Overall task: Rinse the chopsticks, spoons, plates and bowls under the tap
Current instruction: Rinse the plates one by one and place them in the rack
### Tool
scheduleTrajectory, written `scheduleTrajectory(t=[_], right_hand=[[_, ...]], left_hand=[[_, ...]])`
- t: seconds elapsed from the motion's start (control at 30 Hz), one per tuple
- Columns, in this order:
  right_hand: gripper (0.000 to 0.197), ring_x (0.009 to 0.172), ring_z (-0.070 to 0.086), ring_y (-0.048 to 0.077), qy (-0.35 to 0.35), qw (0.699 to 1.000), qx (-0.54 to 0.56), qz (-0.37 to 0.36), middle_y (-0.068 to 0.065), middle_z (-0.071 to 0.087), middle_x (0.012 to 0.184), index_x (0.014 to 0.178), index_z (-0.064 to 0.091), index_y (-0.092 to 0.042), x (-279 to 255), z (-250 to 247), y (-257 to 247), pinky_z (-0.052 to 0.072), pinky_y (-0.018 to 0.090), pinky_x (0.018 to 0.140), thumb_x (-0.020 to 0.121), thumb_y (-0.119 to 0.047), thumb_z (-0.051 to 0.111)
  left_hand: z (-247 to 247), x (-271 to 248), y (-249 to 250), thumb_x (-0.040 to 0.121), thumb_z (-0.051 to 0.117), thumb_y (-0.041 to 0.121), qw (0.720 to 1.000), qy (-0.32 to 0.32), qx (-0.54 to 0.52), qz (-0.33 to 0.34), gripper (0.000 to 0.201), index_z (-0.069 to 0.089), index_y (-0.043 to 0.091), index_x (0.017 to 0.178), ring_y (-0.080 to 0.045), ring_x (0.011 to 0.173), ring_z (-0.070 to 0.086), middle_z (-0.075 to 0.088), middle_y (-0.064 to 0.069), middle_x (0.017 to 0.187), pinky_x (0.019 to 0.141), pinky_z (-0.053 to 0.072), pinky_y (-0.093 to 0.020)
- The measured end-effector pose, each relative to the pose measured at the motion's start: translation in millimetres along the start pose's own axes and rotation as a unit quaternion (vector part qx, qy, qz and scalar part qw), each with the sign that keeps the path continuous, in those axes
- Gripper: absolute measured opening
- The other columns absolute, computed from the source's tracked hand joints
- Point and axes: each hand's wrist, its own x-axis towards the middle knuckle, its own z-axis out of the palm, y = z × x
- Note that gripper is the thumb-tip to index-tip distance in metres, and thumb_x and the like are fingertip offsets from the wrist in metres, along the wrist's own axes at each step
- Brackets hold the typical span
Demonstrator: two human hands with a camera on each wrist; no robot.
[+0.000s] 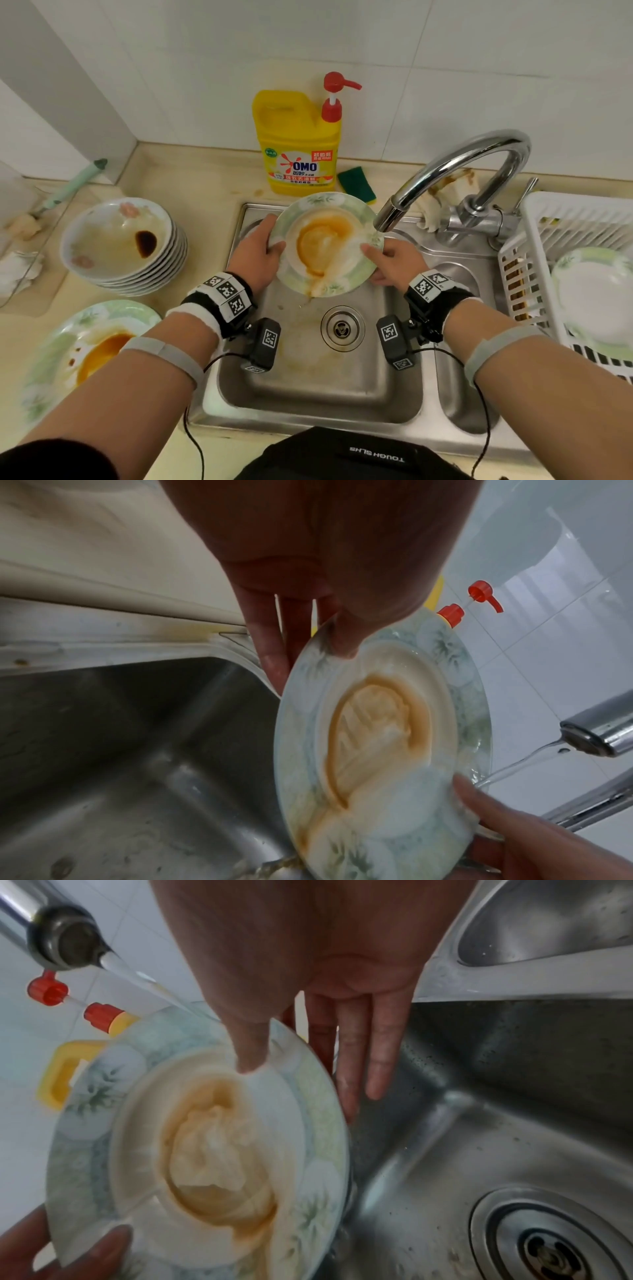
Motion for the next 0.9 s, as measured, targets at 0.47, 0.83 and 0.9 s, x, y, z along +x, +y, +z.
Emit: scheduleTrajectory(t=[0.47,0.83,0.9], right_hand=[[0.025,0.085,0.074,0.023,-0.011,0.993,-0.103,-0.055,0.004,0.076,0.093,0.105,0.070,-0.019,13.7,-0.3,8.4,0.063,0.046,0.075,0.094,-0.041,0.067],[0.022,0.083,0.075,0.022,-0.062,0.987,-0.140,-0.041,0.009,0.073,0.106,0.114,0.066,-0.012,15.3,0.9,10.9,0.065,0.040,0.071,0.102,-0.029,0.059],[0.023,0.087,0.074,0.023,-0.066,0.989,-0.126,-0.047,0.006,0.071,0.109,0.121,0.064,-0.016,15.1,1.0,13.1,0.065,0.041,0.072,0.100,-0.024,0.060]], left_hand=[[-0.4,4.1,-3.9,0.100,0.055,0.018,0.999,-0.010,0.044,0.008,0.026,0.052,0.027,0.124,-0.024,0.105,0.062,0.065,0.001,0.114,0.093,0.055,-0.048],[2.1,7.8,-6.6,0.100,0.055,0.021,0.997,-0.018,0.081,0.007,0.034,0.050,0.029,0.133,-0.026,0.114,0.061,0.063,0.001,0.125,0.097,0.052,-0.046],[2.9,9.2,-5.2,0.099,0.056,0.019,0.997,-0.015,0.080,0.013,0.034,0.053,0.028,0.132,-0.026,0.114,0.060,0.063,0.000,0.124,0.098,0.051,-0.045]])
